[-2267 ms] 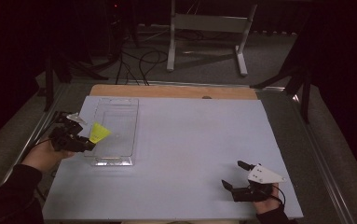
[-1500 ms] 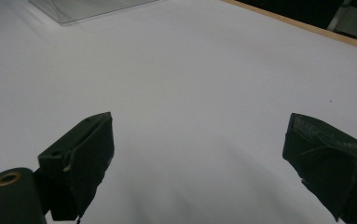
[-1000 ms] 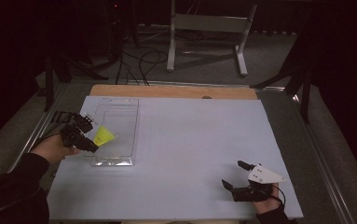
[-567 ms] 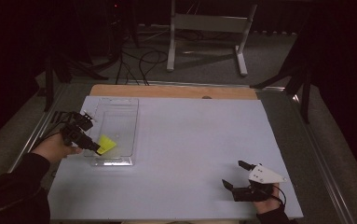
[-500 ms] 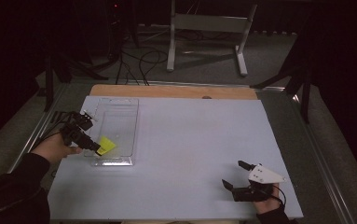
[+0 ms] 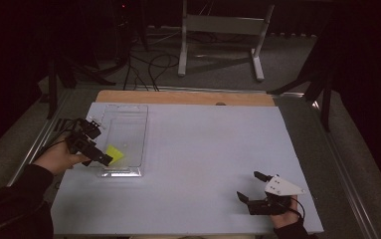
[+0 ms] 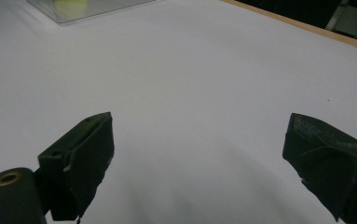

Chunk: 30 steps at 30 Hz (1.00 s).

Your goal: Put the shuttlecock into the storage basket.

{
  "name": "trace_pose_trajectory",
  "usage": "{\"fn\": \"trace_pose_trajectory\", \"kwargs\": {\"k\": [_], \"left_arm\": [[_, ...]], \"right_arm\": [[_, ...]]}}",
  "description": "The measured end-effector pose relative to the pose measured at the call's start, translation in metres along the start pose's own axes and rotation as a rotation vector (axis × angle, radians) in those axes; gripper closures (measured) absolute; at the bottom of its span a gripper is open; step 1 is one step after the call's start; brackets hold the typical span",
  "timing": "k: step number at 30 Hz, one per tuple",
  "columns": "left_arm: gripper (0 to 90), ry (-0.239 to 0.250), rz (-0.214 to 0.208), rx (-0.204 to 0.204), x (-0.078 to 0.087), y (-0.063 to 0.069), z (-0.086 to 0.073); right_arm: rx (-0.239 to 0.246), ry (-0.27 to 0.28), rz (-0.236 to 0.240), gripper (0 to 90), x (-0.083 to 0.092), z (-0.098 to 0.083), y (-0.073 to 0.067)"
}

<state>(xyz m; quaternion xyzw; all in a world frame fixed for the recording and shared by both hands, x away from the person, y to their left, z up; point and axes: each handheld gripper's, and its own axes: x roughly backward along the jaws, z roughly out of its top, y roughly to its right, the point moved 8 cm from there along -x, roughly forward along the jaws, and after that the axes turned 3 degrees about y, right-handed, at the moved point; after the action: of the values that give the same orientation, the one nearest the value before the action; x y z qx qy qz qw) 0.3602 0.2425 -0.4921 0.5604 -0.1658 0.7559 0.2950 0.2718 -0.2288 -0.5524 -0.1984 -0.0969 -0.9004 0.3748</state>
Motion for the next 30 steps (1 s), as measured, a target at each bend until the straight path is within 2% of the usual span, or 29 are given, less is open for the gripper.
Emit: {"fn": "trace_pose_trajectory", "kwargs": {"k": [2, 4, 5, 9, 13, 14, 18, 24, 26, 28, 30], "left_arm": [[11.6, 0.009, -0.004, -0.008, 0.001, 0.000, 0.001], [2.9, 0.015, -0.028, -0.019, 0.002, 0.003, 0.002], [0.2, 0.026, -0.021, -0.022, 0.002, 0.003, 0.003], [0.1, 0.057, -0.015, -0.043, 0.003, 0.006, 0.007], [0.0, 0.085, -0.041, -0.067, 0.003, 0.012, 0.011], [0.0, 0.084, -0.036, -0.073, 0.003, 0.013, 0.011], [0.0, 0.102, -0.048, -0.067, 0.003, 0.016, 0.017], [0.0, 0.134, -0.035, -0.068, 0.006, 0.017, 0.023], [0.0, 0.150, -0.048, -0.068, 0.008, 0.019, 0.026], [0.0, 0.155, -0.043, -0.066, 0.009, 0.019, 0.027], [0.0, 0.201, -0.062, -0.053, 0.009, 0.023, 0.034]], "right_arm": [[0.000, 0.000, 0.000, 9.1, 0.000, 0.000, 0.000], [0.000, -0.001, -0.001, 9.1, 0.000, 0.000, 0.000], [0.000, 0.000, 0.000, 9.1, 0.000, 0.000, 0.000], [0.000, -0.002, 0.003, 9.1, 0.000, 0.000, 0.000], [-0.002, -0.005, 0.010, 9.1, -0.001, -0.001, 0.000], [-0.005, -0.005, 0.012, 9.1, -0.001, -0.002, 0.000], [-0.007, 0.001, 0.008, 9.1, 0.000, -0.001, 0.002], [-0.004, 0.000, 0.007, 9.1, 0.001, -0.001, 0.002], [-0.010, 0.000, 0.008, 9.1, 0.001, -0.001, 0.002], [-0.009, 0.001, 0.007, 9.1, 0.001, -0.001, 0.002], [-0.013, 0.005, 0.008, 9.1, 0.002, -0.001, 0.003]]}}
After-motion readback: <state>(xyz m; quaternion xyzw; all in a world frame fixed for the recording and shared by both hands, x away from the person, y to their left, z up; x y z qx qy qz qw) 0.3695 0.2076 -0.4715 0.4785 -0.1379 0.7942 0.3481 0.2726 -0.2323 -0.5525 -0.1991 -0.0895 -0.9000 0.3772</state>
